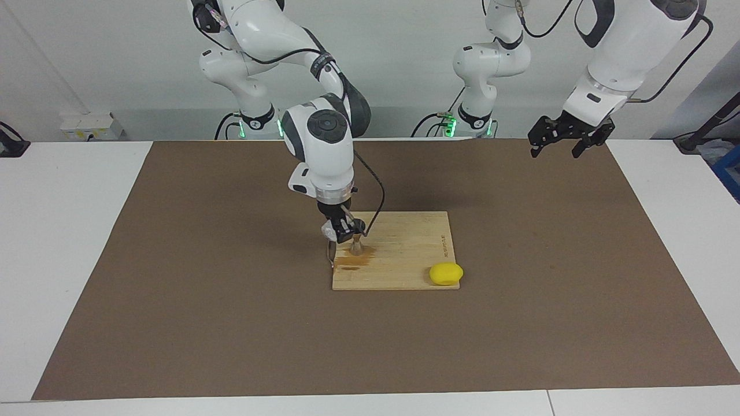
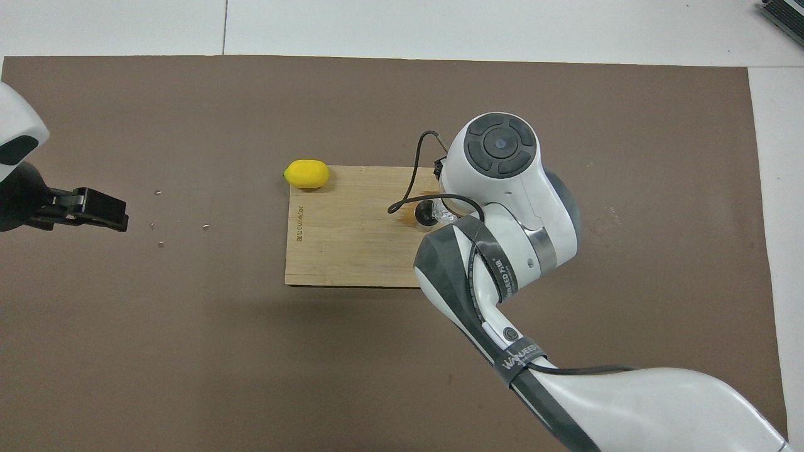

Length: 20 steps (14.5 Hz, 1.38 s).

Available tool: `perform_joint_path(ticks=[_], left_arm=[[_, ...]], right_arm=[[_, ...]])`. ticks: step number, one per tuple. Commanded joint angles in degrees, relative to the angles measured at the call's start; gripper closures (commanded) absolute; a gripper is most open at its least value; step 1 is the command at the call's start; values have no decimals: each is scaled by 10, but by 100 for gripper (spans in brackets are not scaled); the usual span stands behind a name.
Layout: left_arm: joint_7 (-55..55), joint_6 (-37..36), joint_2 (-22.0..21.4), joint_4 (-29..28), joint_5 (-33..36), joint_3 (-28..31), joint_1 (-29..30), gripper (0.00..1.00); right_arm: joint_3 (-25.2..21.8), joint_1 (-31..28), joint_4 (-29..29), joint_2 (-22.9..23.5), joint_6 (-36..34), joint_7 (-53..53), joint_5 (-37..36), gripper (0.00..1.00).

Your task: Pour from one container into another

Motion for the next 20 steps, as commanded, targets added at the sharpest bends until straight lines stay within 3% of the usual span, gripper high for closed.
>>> perform_joint_path(ticks=[1,11,14,20], left_arm=[[8,-28,-4,15,7,5,-1,0],[-25,-3,-15,-6,-10,6,-7,0],[-18,-4,-16,-6,-9,35,-42,0],[-15,-13,-15,-3,-6,31,-28,0]], right_arm=[[2,-2,12,0,-12,12,-7,88],[3,-12,30,2,-27,13,35,89],[2,-19,30,2,-27,13,64,89],[2,-37,28,3,-26,4,113,90]])
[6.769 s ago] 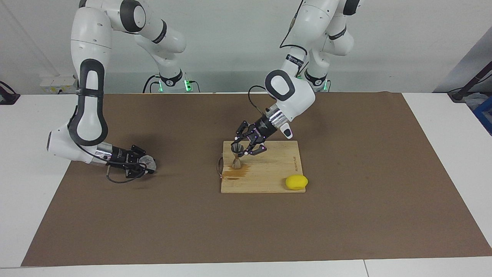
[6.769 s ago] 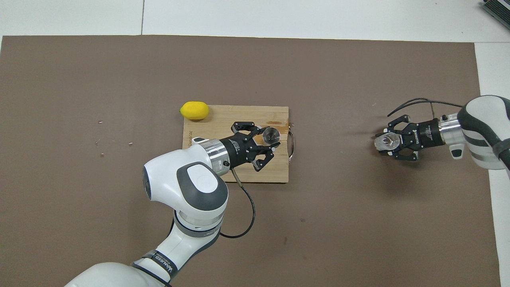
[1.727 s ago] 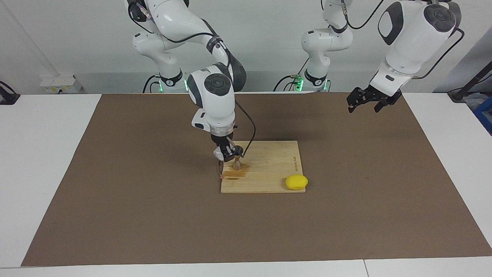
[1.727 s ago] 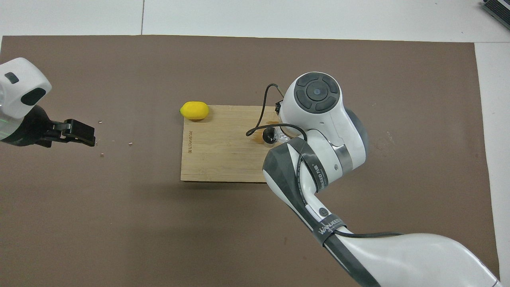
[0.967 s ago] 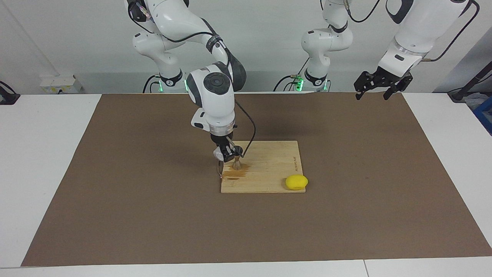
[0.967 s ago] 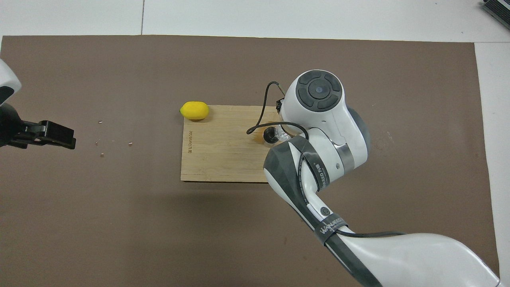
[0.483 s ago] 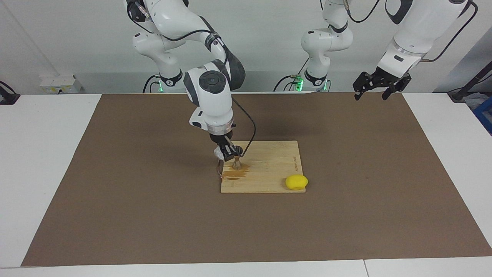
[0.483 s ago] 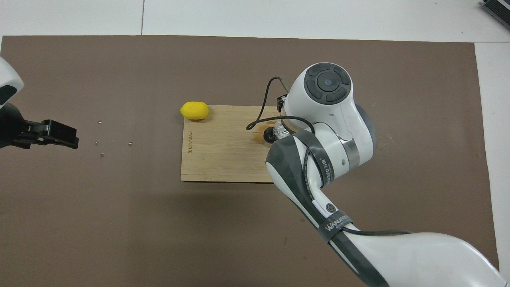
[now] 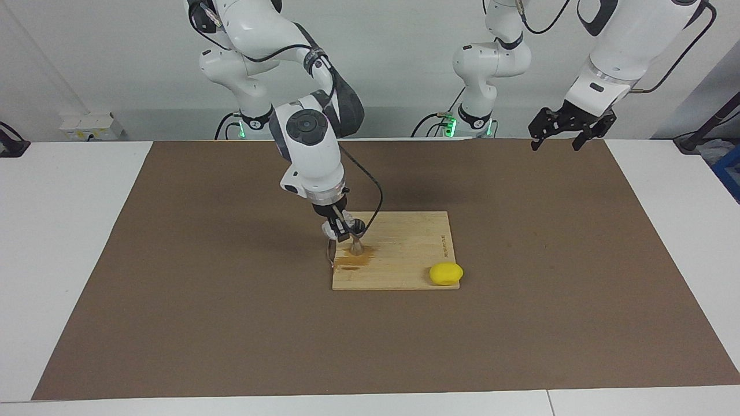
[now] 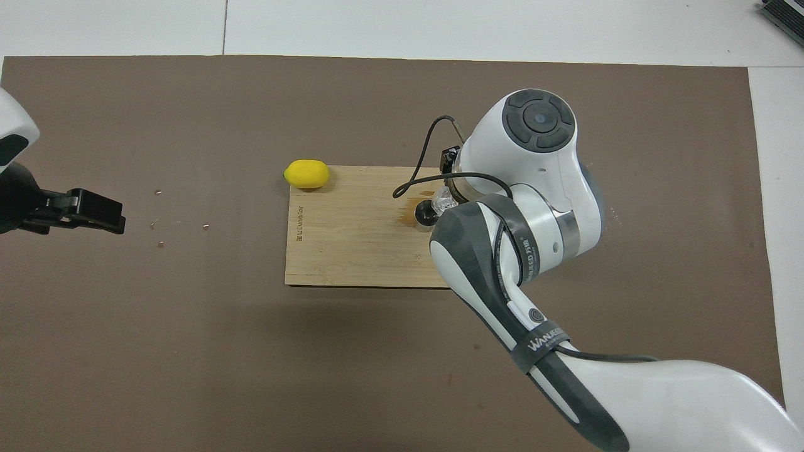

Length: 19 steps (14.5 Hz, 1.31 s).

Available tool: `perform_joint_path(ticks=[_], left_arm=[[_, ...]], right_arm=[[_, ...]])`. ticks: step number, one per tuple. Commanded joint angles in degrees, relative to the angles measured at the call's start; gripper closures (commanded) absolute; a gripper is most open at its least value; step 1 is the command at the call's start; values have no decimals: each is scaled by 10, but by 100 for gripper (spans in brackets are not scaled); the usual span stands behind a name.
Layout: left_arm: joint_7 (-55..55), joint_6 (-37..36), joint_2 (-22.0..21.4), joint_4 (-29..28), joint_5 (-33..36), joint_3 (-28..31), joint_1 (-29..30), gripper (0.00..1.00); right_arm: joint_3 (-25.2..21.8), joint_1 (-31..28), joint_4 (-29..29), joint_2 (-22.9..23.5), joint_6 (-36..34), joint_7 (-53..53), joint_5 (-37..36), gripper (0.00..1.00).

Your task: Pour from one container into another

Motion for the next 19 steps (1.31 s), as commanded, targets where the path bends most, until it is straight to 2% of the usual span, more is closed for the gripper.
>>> perform_joint_path(ticks=[1,7,10,12,14,19], left_arm=[[-1,-3,-12,-9,-1,3,1,0],[0,1,-13,-12,-1,-13,17,0],[2,-1,-13,-12,3,-12,17,0],[16,2,-13,-12,4,-12,18,0],[17,6,-13,-13,5,-12,18,0],[31,6,-15,-20,5,-13,25,0]], right_arm=[[5,-27,9,3,-10,-8,53,90],[5,-90,-16,1,-10,-77,161,90],[5,-138,-61,-13,-7,-149,229,92],[5,-174,-98,-24,-3,-196,273,98],[5,-216,-132,-26,-5,-259,313,99],[5,-311,-159,4,-47,-404,362,98]])
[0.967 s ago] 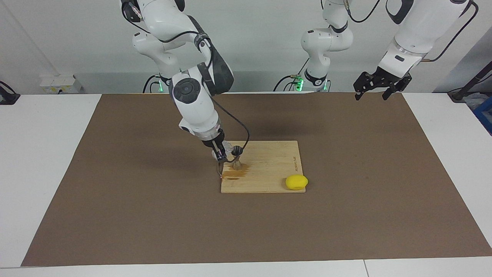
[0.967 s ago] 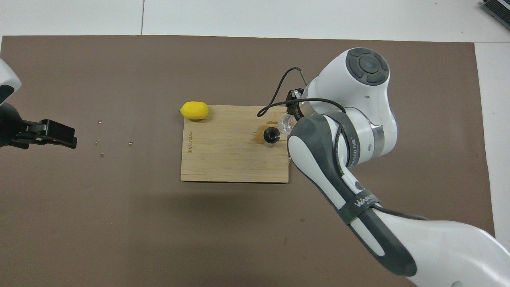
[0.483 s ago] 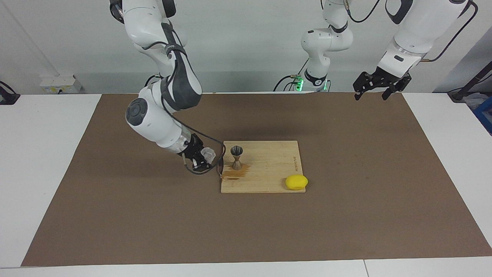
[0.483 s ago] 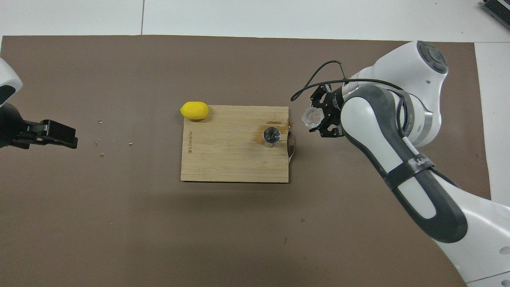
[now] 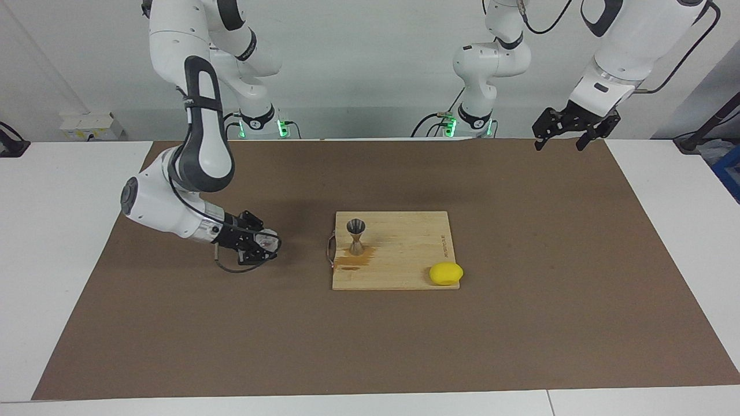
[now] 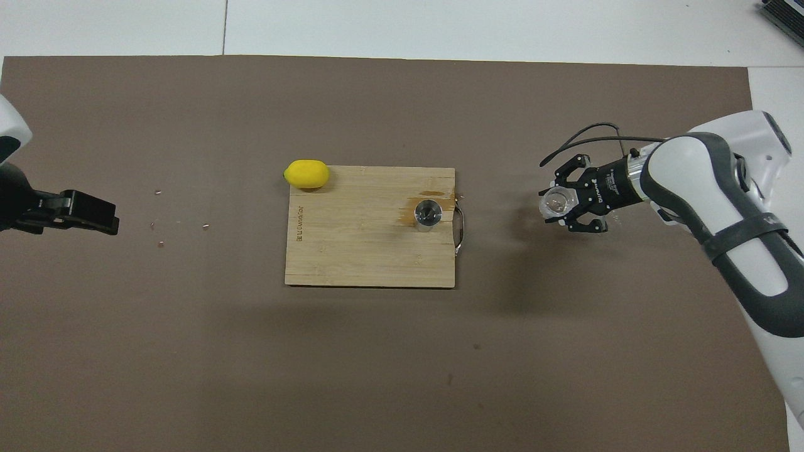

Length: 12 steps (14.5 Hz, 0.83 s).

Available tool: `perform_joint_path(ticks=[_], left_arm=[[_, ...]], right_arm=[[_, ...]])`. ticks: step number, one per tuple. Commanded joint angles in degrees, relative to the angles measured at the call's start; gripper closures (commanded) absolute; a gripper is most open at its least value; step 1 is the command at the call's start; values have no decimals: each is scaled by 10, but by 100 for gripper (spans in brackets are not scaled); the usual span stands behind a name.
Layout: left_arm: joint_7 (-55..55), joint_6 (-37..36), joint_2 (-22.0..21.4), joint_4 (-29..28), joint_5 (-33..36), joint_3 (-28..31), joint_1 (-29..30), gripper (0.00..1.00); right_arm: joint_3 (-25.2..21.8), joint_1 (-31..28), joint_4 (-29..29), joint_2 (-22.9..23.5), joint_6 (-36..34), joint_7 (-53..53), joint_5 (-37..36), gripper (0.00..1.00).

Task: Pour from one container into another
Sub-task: 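Carry the glass cup back toward its starting spot with the right gripper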

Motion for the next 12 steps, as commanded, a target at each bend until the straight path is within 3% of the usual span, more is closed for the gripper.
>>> perform_joint_path(ticks=[1,6,12], left_arm=[[13,9,-16,-18,4,-7,10,0],[8,4,-16,-17,3,-6,8,0],[8,4,-16,-17,3,-2,4,0]], right_arm=[[7,-60,-16,10,-31,-92,28,98],[7,-108,-22,37,-49,-175,28,98],[5,-116,-33,43,-39,-195,27,98]])
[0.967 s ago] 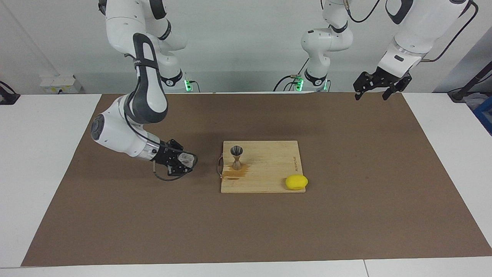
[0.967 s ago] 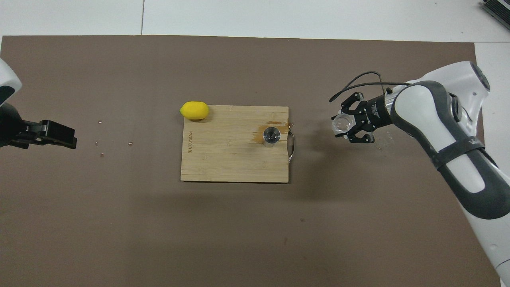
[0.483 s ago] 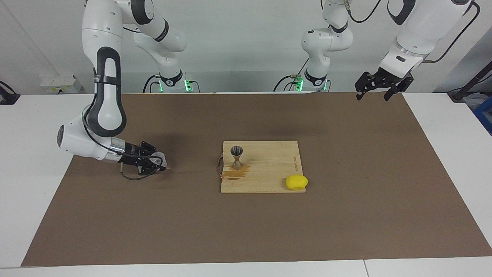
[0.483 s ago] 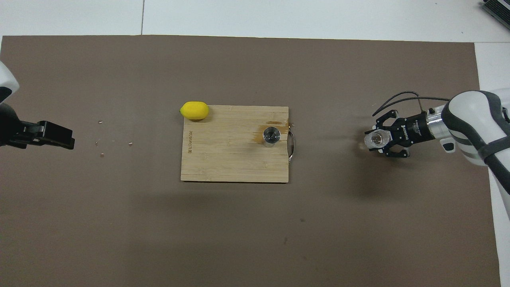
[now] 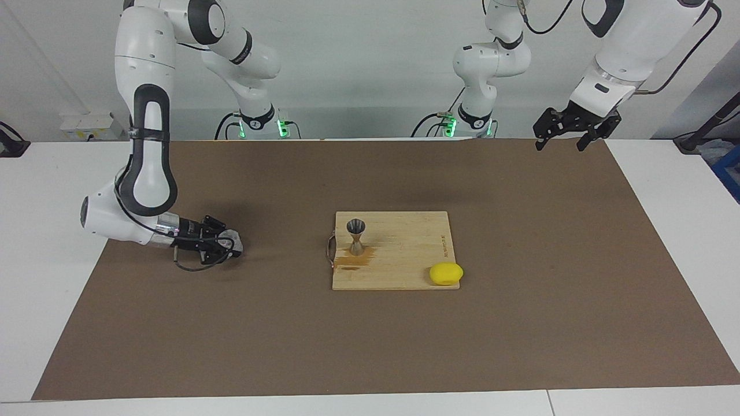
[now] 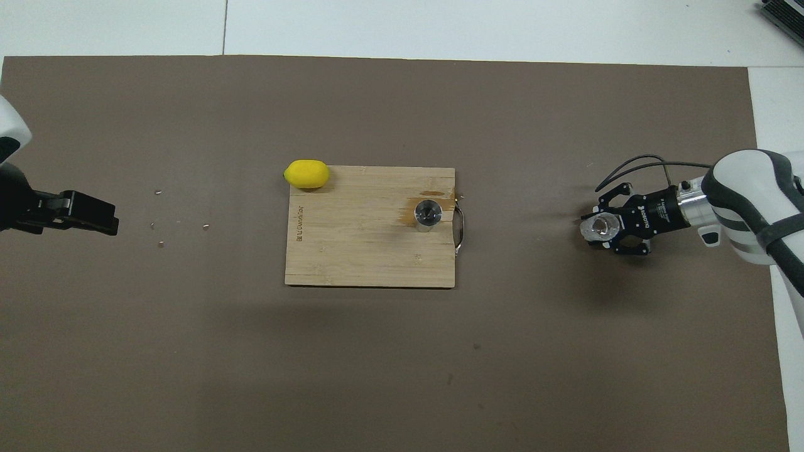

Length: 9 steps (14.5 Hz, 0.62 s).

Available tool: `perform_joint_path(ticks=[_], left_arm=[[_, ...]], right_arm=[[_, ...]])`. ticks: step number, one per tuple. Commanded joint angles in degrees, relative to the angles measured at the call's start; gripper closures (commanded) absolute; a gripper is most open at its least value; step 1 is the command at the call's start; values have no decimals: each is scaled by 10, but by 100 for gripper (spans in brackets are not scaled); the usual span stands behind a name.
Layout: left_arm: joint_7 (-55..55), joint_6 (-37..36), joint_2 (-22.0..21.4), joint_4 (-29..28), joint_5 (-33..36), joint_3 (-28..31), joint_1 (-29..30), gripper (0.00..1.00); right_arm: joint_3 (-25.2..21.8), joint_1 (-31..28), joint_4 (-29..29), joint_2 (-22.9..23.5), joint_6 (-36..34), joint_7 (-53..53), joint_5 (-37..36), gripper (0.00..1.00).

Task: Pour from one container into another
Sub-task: 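Carry the glass cup back toward its starting spot with the right gripper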

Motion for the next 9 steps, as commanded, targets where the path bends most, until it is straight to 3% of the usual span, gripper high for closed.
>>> perform_joint_path(ticks=[1,5,9], left_arm=[[5,4,-16,-17,3,-1,4,0],[5,4,-16,-17,3,-1,5,0],[5,4,-16,-17,3,-1,5,0]], right_arm=[[3,-13,-18,-5,8,-27,15,98],[2,-36,-36,-10,19,-27,7,96],[1,-67,-50,-16,29,-28,3,78]])
